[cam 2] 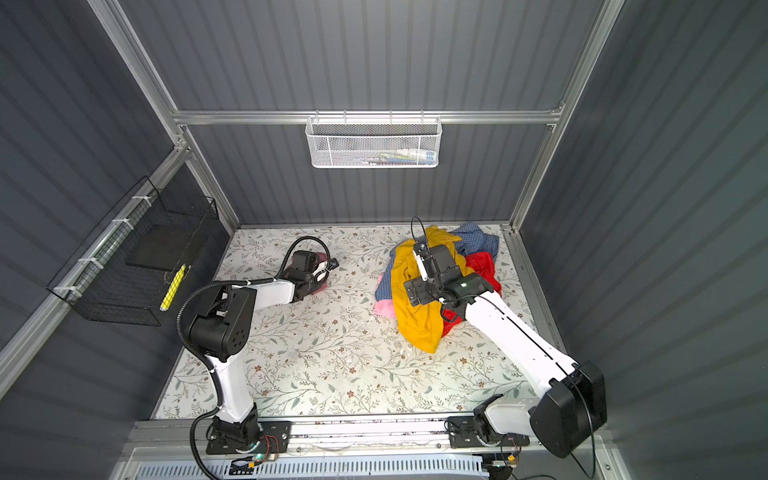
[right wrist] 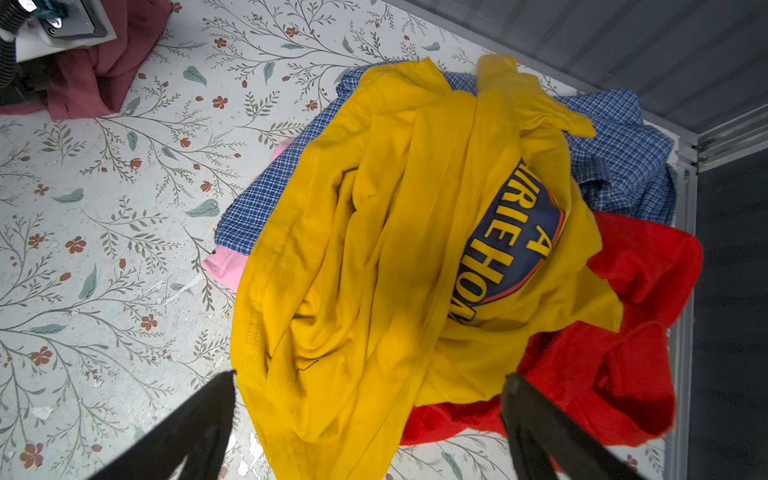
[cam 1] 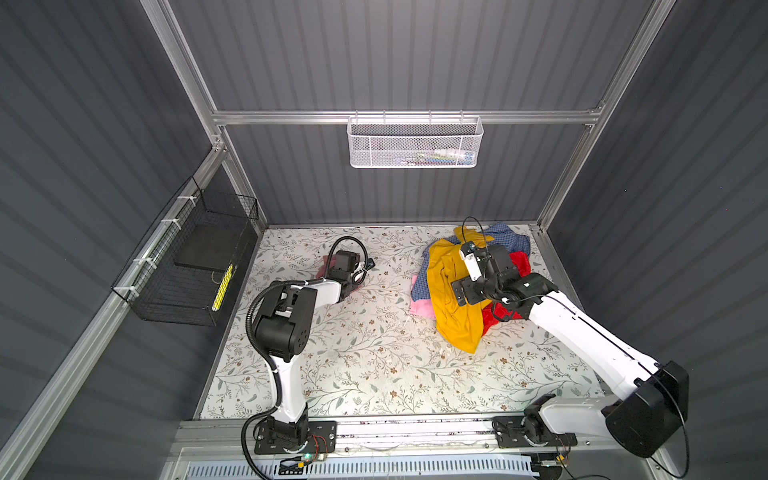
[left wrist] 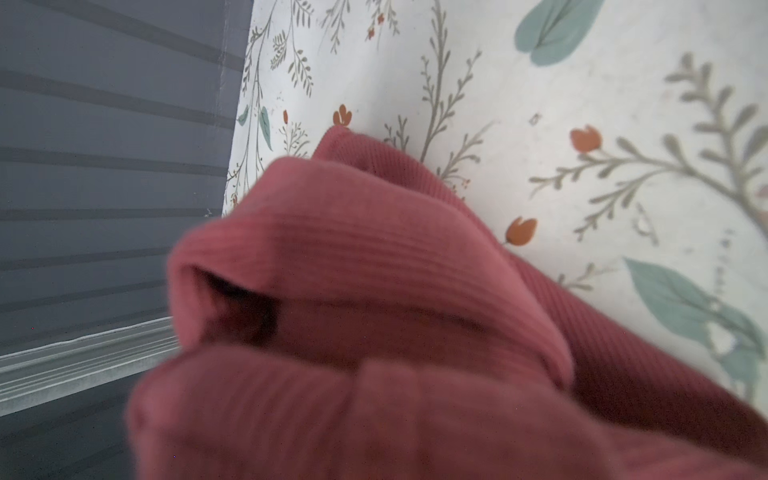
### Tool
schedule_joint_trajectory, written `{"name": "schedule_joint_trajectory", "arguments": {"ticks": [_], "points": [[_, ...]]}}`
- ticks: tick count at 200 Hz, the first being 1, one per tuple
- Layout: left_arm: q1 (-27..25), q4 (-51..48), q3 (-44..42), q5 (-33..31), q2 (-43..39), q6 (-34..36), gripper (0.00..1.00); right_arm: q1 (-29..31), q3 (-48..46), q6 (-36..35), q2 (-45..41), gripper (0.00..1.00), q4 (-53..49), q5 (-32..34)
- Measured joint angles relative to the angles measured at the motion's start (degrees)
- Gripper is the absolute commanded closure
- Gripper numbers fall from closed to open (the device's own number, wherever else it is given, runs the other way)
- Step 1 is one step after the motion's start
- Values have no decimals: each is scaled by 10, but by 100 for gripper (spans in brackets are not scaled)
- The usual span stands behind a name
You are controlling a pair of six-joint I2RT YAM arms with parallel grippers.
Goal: Pick out a specific cloth from the pile
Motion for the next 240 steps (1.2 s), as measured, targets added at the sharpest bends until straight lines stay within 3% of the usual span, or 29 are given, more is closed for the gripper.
{"name": "schedule_joint_trajectory", "arguments": {"ticks": [52, 92, 169, 174, 184, 240], "points": [[0, 1, -6, 7, 0, -11, 99, -7, -17, 3, -30, 1, 11, 1], [0, -2, -5, -2, 0, -36, 58, -19, -38, 4, -50, 1, 12, 4], [0, 13, -5, -37, -8, -82, 18, -58, -45, -6, -86, 1, 25, 3], [0, 12, -5, -37, -10, -86, 7, -61, -48, -9, -92, 1, 27, 0], [0, 6, -6, -36, -18, -93, 1, -67, -57, -14, -107, 1, 31, -5], [0, -22, -10, -25, -69, -127, 0, -107, -139, -68, -213, 1, 75, -58]]}}
